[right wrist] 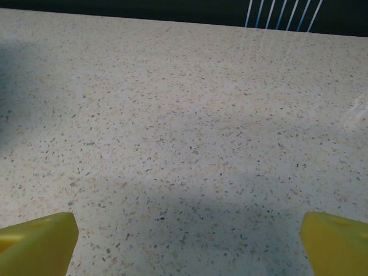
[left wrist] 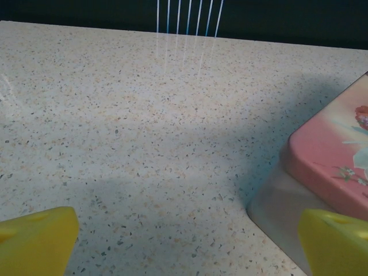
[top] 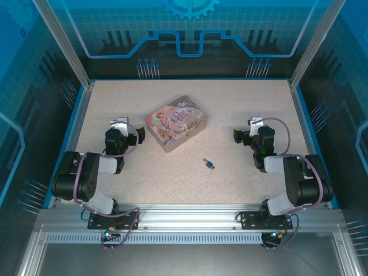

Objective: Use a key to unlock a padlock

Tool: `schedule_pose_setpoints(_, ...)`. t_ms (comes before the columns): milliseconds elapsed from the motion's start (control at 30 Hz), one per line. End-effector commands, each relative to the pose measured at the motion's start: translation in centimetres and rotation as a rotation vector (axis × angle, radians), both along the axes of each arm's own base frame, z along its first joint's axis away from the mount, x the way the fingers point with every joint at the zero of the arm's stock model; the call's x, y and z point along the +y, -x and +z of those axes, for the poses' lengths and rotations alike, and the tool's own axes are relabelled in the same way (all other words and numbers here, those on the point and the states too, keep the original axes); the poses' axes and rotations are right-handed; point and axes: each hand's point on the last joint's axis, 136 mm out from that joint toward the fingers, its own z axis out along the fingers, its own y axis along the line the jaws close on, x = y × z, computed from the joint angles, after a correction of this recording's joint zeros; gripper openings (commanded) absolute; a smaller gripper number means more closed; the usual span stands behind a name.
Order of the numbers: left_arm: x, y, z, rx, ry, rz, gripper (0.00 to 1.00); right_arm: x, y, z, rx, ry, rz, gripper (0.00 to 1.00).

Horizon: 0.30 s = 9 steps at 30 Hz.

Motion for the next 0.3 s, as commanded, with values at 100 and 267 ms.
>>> schedule_pose_setpoints(100,0.38,-0.19,0.45,-0.010,-0.009,0.005,0.99,0.68,-0.46,0.55,-0.011,0.012,0.041,1.00)
schedule_pose_setpoints(267,0.40,-0.17,0.41,-0.009,-0.009,0.006,0.99,0.69,-0.49,0.54,-0.011,0.011,0.041,1.00)
